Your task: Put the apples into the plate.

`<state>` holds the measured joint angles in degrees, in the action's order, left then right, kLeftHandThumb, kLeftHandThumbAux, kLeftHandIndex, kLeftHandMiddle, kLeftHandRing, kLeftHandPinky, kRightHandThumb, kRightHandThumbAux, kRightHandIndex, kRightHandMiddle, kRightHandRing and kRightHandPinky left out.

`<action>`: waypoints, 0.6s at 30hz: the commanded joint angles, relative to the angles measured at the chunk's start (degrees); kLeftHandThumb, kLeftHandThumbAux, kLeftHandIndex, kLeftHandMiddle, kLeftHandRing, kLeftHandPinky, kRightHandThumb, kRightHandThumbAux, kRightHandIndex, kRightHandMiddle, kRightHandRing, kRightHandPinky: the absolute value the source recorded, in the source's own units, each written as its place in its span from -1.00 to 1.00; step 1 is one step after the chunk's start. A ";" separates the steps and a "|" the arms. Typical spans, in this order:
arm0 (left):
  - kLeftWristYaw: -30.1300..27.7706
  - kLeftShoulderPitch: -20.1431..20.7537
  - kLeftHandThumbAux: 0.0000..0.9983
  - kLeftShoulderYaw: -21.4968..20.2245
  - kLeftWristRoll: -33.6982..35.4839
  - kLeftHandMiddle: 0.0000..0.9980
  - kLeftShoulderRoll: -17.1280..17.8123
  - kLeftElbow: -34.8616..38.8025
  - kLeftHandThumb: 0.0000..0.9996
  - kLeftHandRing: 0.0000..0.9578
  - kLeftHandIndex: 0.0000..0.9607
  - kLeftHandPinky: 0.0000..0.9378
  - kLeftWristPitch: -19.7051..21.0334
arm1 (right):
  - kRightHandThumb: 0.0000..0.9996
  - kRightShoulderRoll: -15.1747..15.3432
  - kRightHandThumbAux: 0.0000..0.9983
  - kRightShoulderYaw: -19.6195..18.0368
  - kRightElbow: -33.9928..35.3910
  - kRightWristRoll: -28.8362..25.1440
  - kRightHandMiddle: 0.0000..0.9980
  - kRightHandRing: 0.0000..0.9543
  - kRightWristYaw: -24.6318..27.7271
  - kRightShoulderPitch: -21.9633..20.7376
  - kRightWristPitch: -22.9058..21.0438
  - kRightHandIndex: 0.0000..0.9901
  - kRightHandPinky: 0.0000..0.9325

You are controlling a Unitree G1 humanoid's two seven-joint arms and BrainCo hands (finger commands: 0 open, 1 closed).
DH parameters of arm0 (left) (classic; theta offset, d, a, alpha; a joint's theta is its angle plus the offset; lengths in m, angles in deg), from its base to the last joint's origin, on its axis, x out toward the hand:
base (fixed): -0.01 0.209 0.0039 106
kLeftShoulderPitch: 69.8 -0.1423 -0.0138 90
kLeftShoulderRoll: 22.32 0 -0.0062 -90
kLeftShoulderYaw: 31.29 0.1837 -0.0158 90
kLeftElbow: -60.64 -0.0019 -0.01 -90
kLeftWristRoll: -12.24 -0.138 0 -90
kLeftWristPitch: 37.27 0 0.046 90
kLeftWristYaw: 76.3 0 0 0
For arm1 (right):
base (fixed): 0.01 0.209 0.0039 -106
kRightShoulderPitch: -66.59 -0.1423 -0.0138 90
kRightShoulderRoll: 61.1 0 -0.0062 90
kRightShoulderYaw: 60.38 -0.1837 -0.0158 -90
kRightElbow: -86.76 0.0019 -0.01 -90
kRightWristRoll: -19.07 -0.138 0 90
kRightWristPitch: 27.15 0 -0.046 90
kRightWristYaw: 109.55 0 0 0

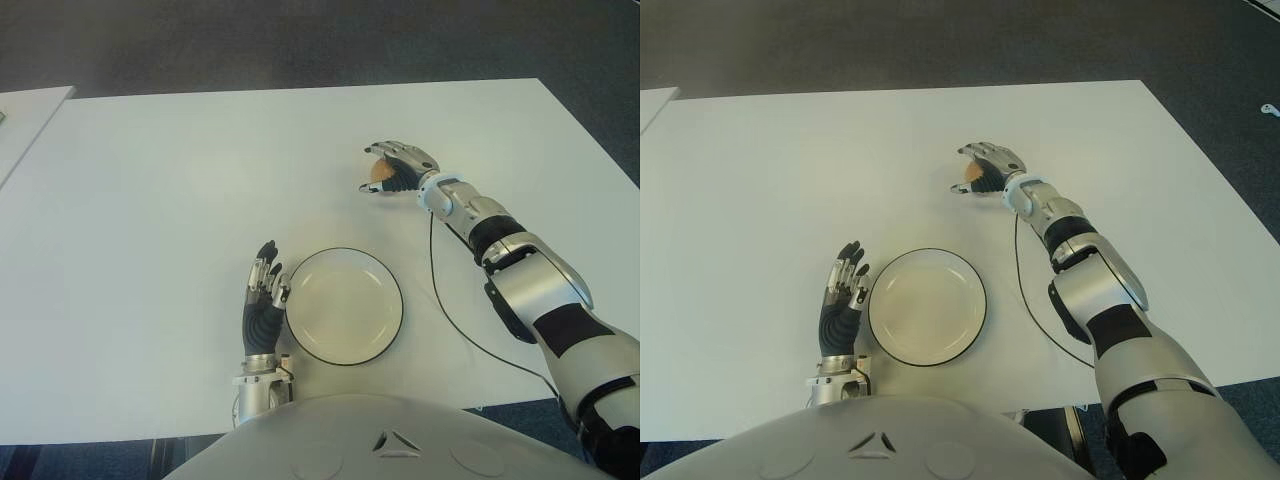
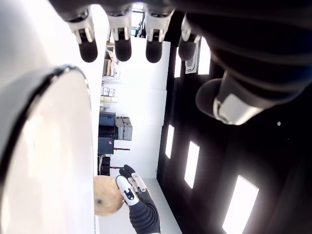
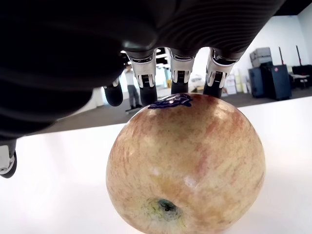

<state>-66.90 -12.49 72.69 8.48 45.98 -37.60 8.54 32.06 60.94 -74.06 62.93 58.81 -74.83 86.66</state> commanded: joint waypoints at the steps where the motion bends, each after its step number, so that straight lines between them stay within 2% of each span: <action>1: 0.38 -1.97 0.03 0.63 0.22 -0.84 -2.20 -0.29 -0.71 -0.85 -0.87 -0.81 0.43 | -0.55 -1.13 -0.28 0.50 -1.29 -0.10 -1.00 -1.00 -0.35 0.00 -1.29 -1.00 -1.00; 7: 0.99 -2.81 0.04 0.04 -1.22 -0.86 -1.54 0.48 -0.74 -0.86 -0.89 -0.82 1.55 | -0.54 -1.64 -0.25 0.70 -2.60 0.02 -1.00 -1.00 -0.55 0.17 -2.87 -1.00 -1.00; 14: 1.62 -2.67 0.03 0.48 -1.25 -0.85 -2.55 -0.20 -0.73 -0.85 -0.89 -0.79 -1.13 | -0.55 -1.58 -0.23 1.20 -4.01 0.29 -1.00 -1.00 -0.79 0.20 -4.81 -1.00 -1.00; 18: 0.98 -2.65 0.02 0.60 -0.19 -0.86 -1.98 -0.59 -0.72 -0.86 -0.89 -0.79 -1.70 | -0.56 -1.42 -0.23 1.28 -4.60 0.08 -1.00 -1.00 -0.97 0.39 -5.56 -1.00 -1.00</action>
<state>-66.20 -13.38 72.98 7.83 46.09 -37.36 7.19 30.77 61.87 -77.42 62.92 57.49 -75.02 82.01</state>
